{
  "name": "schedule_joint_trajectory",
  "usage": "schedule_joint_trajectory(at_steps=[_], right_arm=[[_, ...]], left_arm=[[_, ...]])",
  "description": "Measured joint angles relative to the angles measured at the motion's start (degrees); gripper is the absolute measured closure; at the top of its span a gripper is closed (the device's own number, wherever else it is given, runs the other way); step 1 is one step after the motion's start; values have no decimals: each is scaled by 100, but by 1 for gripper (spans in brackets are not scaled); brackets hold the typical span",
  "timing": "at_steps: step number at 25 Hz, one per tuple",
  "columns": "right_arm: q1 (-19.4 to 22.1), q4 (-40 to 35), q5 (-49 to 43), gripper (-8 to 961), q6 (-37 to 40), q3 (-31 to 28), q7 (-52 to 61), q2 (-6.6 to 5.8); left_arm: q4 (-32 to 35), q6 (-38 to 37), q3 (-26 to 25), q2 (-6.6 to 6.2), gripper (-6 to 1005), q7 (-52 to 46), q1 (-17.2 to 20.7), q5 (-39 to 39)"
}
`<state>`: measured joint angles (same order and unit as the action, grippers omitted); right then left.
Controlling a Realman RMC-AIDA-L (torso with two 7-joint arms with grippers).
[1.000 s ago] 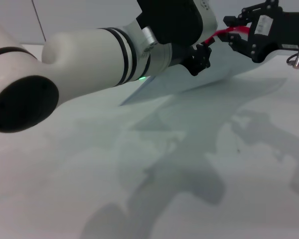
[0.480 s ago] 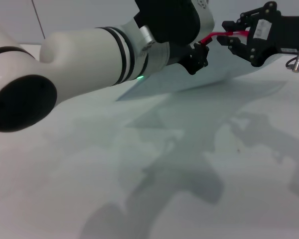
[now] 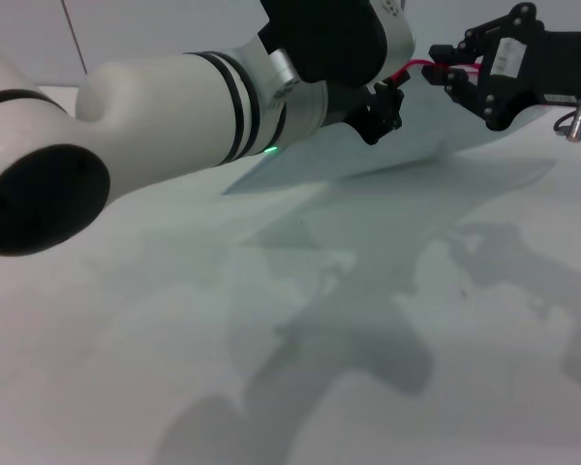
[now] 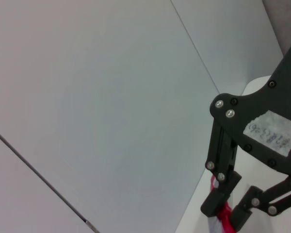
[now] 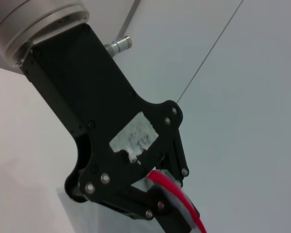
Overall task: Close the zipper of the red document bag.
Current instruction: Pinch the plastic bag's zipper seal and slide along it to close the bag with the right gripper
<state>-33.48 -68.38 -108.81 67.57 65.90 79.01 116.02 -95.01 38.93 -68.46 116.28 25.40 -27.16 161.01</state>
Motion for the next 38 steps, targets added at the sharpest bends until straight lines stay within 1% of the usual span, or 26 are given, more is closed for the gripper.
schedule_joint_trajectory(at_steps=[7,23,29,38], right_arm=[[-3,0,4,820,41,2,0,0],[-2,42,-11,844,-36,-18,-9,0],[24,74,-33,850,-169,-25,-26,-3],[54,153,-157,869,-305,-67,-61,-7]], left_arm=[[0,1,-1,0,905,0,0,8],[-95,0,22,0,902,0,11,18],[-294,-1,26,-5,901,24,132,28],[-311,-4,3,-5,899,84,230,32]])
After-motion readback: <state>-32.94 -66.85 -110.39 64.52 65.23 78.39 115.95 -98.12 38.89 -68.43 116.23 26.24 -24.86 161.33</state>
